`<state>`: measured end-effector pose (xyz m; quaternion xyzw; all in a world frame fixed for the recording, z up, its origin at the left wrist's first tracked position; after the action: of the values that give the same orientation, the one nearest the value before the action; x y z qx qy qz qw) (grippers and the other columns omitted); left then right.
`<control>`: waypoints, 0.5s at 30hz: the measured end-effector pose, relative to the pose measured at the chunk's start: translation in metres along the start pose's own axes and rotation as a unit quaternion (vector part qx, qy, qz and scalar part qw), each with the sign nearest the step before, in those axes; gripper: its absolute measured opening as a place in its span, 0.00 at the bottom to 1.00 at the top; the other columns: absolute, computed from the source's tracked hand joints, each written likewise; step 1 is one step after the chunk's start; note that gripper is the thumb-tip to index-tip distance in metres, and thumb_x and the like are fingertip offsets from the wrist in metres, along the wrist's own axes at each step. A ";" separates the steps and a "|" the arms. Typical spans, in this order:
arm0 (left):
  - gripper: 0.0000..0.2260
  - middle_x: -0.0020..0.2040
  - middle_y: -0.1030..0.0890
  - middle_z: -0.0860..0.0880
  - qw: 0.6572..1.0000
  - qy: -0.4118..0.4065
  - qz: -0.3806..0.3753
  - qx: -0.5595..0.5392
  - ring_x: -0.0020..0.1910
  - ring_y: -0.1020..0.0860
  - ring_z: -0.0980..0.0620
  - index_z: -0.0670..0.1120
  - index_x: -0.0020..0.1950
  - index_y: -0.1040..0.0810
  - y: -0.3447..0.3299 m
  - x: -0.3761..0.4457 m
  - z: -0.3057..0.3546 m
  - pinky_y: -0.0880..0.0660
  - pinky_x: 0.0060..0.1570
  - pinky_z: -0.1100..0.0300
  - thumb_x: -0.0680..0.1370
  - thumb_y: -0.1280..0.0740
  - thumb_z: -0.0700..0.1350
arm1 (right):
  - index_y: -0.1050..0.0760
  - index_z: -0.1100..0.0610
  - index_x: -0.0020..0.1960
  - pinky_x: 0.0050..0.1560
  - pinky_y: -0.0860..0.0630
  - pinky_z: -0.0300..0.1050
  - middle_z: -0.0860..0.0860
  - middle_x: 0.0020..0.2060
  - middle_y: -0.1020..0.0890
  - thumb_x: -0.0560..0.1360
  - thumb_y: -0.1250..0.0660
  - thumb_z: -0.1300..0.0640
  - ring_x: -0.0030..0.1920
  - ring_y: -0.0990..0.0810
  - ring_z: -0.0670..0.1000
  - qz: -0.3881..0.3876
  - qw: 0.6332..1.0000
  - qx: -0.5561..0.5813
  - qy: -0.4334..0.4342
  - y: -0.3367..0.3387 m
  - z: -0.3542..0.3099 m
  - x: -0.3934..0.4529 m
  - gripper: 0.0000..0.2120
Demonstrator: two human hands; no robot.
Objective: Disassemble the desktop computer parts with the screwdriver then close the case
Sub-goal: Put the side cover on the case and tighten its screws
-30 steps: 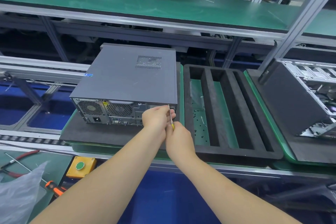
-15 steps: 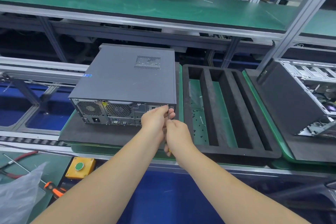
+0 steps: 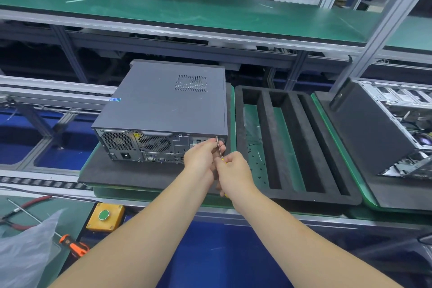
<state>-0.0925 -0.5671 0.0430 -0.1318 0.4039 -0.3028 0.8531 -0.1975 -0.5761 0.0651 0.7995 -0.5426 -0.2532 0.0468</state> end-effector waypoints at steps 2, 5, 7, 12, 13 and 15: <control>0.02 0.38 0.14 0.46 0.999 0.008 -0.004 0.042 0.33 0.15 0.51 0.40 0.48 0.19 0.001 0.001 -0.002 0.18 0.38 0.54 0.79 0.31 0.36 | 0.30 0.54 0.52 0.23 0.28 0.41 0.53 0.42 0.19 0.85 0.42 0.51 0.30 0.23 0.50 -0.003 1.000 -0.021 0.000 -0.001 0.001 0.000 0.07; 0.03 0.41 0.13 0.47 0.996 0.028 -0.010 0.079 0.36 0.14 0.53 0.42 0.50 0.18 0.000 0.002 -0.002 0.17 0.32 0.56 0.80 0.31 0.40 | 0.29 0.52 0.57 0.23 0.29 0.40 0.52 0.43 0.20 0.87 0.47 0.50 0.31 0.24 0.49 -0.017 1.000 -0.026 -0.001 -0.002 -0.001 -0.001 0.10; 0.03 0.41 0.12 0.48 0.995 0.044 -0.014 0.086 0.35 0.14 0.54 0.44 0.49 0.18 -0.002 0.001 0.001 0.21 0.26 0.61 0.81 0.31 0.42 | 0.28 0.52 0.60 0.22 0.30 0.38 0.52 0.41 0.21 0.87 0.49 0.49 0.28 0.25 0.48 -0.022 0.999 -0.026 -0.005 -0.003 -0.003 -0.001 0.13; 0.06 0.47 0.12 0.50 0.989 0.066 -0.051 0.120 0.42 0.14 0.54 0.47 0.50 0.20 -0.008 -0.002 0.004 0.34 0.22 0.68 0.83 0.35 0.45 | 0.25 0.55 0.55 0.21 0.33 0.39 0.54 0.35 0.23 0.88 0.49 0.51 0.21 0.29 0.47 -0.033 0.997 0.061 -0.039 -0.002 0.003 0.000 0.16; 0.07 0.47 0.12 0.50 0.987 0.069 -0.065 0.127 0.43 0.15 0.53 0.47 0.51 0.21 -0.009 -0.002 0.004 0.36 0.21 0.68 0.84 0.37 0.46 | 0.25 0.57 0.53 0.22 0.33 0.39 0.55 0.34 0.24 0.87 0.48 0.51 0.21 0.30 0.48 -0.034 0.993 0.103 -0.054 -0.002 0.004 -0.001 0.16; 0.08 0.45 0.12 0.51 0.984 0.079 -0.092 0.128 0.40 0.14 0.55 0.46 0.54 0.22 -0.010 -0.002 0.005 0.38 0.20 0.67 0.85 0.40 0.46 | 0.24 0.58 0.50 0.22 0.35 0.39 0.55 0.34 0.24 0.87 0.46 0.50 0.23 0.30 0.49 -0.040 0.981 0.175 -0.076 -0.003 0.005 -0.001 0.17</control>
<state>-0.0941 -0.5734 0.0522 -0.0338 0.4138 -0.4386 0.7970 -0.1976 -0.5731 0.0603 0.7947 -0.5482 -0.2164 -0.1454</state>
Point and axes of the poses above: each hand's wrist, its own x-axis towards the middle knuckle, its own y-axis out of the back of the hand, z = x × y, the point moved 6 cm from there along x, towards the middle knuckle
